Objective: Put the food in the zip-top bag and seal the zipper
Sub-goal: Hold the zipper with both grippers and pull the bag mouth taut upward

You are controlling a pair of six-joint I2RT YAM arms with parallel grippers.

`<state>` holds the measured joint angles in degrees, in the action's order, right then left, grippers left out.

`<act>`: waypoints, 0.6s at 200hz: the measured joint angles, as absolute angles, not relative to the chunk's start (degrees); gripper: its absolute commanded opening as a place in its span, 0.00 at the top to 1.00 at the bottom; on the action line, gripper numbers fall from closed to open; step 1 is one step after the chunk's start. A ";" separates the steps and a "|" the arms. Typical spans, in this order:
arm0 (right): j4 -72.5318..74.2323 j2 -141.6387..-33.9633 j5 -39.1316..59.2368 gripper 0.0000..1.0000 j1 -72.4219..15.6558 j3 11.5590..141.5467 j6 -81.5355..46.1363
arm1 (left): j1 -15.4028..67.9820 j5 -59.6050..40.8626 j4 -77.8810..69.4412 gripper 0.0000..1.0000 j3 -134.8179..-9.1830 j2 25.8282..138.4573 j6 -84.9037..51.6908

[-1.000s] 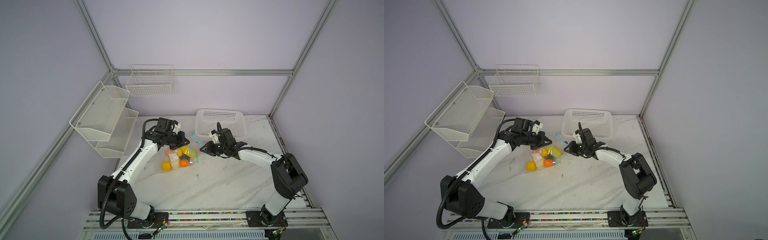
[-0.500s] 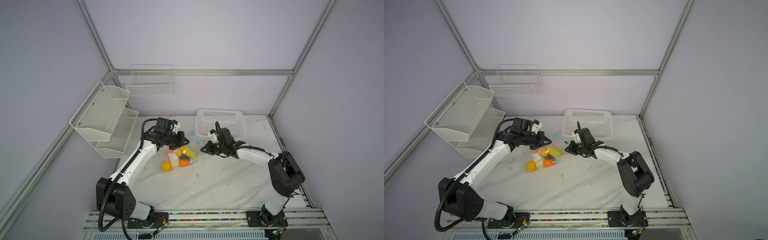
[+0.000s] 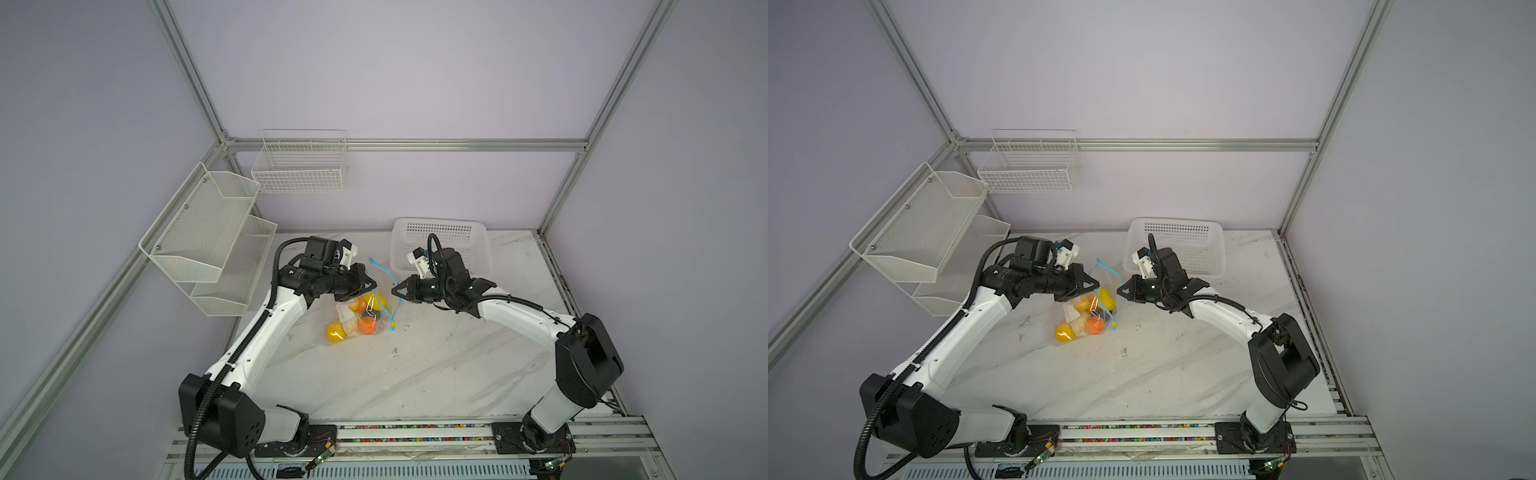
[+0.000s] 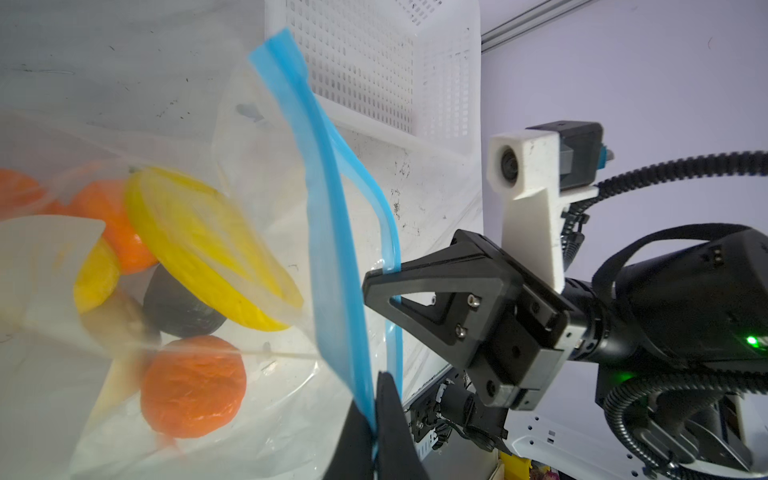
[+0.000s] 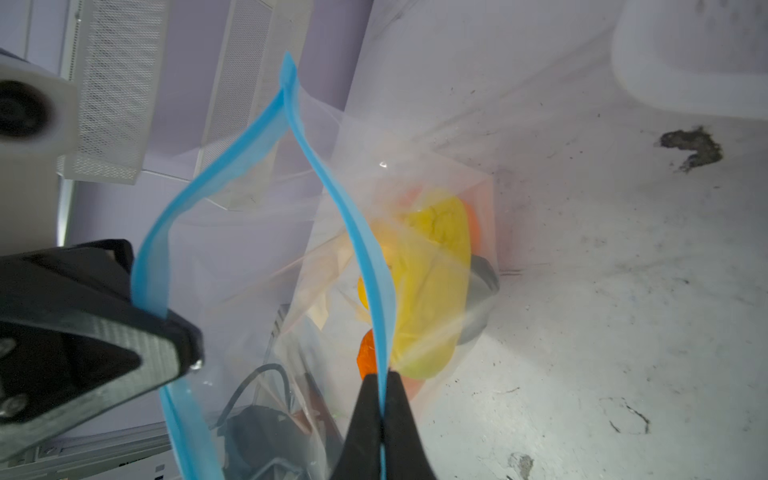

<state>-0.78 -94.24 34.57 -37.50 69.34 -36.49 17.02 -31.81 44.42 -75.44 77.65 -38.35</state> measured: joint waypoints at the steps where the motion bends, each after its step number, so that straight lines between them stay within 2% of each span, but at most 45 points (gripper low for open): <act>1: -0.89 -94.13 34.57 1.00 -37.52 69.52 -36.47 | 17.02 -31.86 44.45 1.00 -75.46 77.60 -38.35; 41: -3.92 -91.37 34.15 1.00 -37.98 74.28 -35.68 | 17.02 -34.04 47.13 1.00 -76.66 76.95 -37.65; 120: -9.26 -86.63 32.71 1.00 -39.55 81.65 -34.26 | 17.02 -38.79 52.34 1.00 -88.14 77.21 -36.36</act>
